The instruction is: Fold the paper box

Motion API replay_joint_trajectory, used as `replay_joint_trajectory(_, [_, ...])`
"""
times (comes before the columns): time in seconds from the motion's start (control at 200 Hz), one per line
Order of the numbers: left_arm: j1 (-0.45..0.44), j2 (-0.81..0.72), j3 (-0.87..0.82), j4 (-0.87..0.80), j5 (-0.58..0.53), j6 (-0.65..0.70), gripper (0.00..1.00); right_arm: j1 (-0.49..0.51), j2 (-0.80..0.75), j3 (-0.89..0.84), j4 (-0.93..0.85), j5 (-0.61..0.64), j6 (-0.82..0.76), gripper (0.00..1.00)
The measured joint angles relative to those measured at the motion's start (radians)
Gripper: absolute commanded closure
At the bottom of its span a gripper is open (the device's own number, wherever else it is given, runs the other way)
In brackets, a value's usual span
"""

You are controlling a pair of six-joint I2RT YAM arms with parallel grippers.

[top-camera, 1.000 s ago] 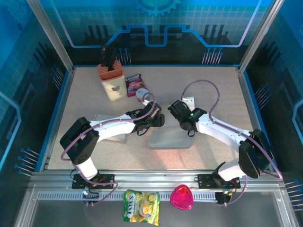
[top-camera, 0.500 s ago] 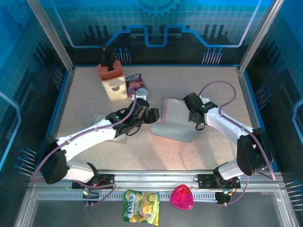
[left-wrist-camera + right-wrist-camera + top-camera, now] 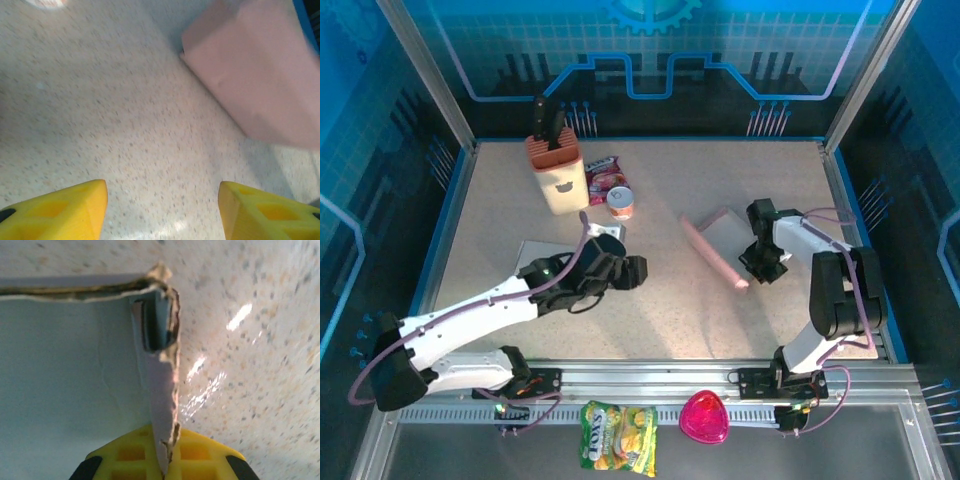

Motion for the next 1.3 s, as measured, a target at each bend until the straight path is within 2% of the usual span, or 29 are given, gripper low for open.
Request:
replay_joint_trajectory(0.105, [-0.060,0.061,-0.028,0.047,0.003,-0.024,0.44,-0.002,0.001,-0.034,0.000,-0.113,0.089,1.00])
replay_joint_trajectory(0.21, [-0.096,0.144,-0.048,0.108,0.012,-0.041,0.45,0.013,0.001,-0.050,-0.006,-0.175,0.163,1.00])
replay_joint_trajectory(0.485, [-0.109,0.373,-0.053,0.343,0.037,-0.079,0.50,0.053,-0.036,-0.123,0.046,-0.305,0.327,1.00])
replay_joint_trajectory(0.65, [-0.107,0.478,-0.053,0.413,0.050,-0.080,0.53,0.117,-0.071,-0.173,0.131,-0.374,0.404,0.82])
replay_joint_trajectory(0.735, [-0.102,0.492,-0.053,0.431,0.051,-0.079,0.53,0.154,-0.087,-0.206,0.183,-0.386,0.422,0.64])
replay_joint_trajectory(0.845, [-0.086,0.492,-0.052,0.452,0.052,-0.079,0.54,0.201,-0.154,-0.237,0.206,-0.385,0.435,0.49])
replay_joint_trajectory(0.975, [-0.061,0.492,-0.053,0.467,0.052,-0.080,0.53,0.209,-0.293,-0.250,0.205,-0.346,0.385,0.30])
replay_joint_trajectory(1.04, [-0.051,0.492,-0.053,0.468,0.051,-0.080,0.53,0.188,-0.379,-0.247,0.209,-0.314,0.312,0.24])
replay_joint_trajectory(1.086, [-0.045,0.492,-0.053,0.468,0.051,-0.080,0.53,0.157,-0.432,-0.235,0.209,-0.291,0.235,0.23])
replay_joint_trajectory(1.121, [-0.040,0.492,-0.053,0.468,0.051,-0.081,0.54,0.128,-0.460,-0.220,0.212,-0.282,0.173,0.27])
replay_joint_trajectory(1.171, [-0.033,0.492,-0.053,0.468,0.051,-0.084,0.54,0.082,-0.481,-0.193,0.218,-0.272,0.084,0.42])
replay_joint_trajectory(1.301, [-0.009,0.492,-0.054,0.468,0.053,-0.104,0.56,-0.057,-0.451,-0.130,0.245,-0.274,-0.170,0.65])
